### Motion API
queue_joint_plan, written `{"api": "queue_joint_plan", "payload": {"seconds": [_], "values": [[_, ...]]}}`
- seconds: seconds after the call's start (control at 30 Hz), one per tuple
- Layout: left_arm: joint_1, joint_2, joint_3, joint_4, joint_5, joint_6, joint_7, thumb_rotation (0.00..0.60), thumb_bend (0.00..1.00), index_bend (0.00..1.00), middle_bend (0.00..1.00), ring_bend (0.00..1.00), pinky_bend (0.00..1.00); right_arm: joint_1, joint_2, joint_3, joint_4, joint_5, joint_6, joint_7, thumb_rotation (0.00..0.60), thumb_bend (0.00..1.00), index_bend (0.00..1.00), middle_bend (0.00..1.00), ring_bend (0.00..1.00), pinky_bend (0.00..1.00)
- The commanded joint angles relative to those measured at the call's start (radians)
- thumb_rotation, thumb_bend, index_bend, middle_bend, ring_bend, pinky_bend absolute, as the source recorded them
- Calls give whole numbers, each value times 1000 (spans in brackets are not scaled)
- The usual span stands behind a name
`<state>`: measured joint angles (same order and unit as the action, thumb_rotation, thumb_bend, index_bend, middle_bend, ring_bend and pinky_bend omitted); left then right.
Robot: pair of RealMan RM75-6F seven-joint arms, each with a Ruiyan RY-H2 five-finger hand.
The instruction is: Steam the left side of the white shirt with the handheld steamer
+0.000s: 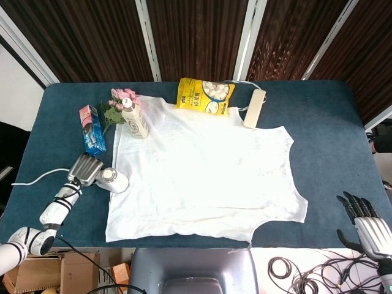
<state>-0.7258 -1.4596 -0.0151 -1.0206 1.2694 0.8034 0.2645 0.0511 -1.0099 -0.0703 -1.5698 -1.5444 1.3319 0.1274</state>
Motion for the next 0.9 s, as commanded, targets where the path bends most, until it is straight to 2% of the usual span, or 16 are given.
{"api": "queue_joint_plan", "payload": {"seconds": [0.03,0.2,0.37,0.57,0.77,0.9], "values": [[0,-3,-1,5,2,-2,8,600,382,762,575,494,376,0,0,0,0,0,0,1,600,363,0,0,0,0],[2,-10,-5,9,8,-2,7,600,402,764,583,506,381,0,1,-1,1,-1,0,2,600,363,0,0,0,0],[5,-15,-6,18,13,-5,4,600,481,774,602,529,406,-1,2,-1,1,-2,2,5,600,363,0,0,0,0],[17,-44,1,59,43,24,-7,600,456,776,633,578,466,0,3,-3,1,-5,0,7,600,363,0,0,0,0],[27,-56,20,90,100,23,-149,600,471,776,678,665,555,0,6,-5,3,-10,1,18,600,363,0,0,0,0],[28,-57,29,100,121,28,-182,600,487,761,693,681,569,0,7,-5,3,-10,1,19,600,362,0,0,0,0]]}}
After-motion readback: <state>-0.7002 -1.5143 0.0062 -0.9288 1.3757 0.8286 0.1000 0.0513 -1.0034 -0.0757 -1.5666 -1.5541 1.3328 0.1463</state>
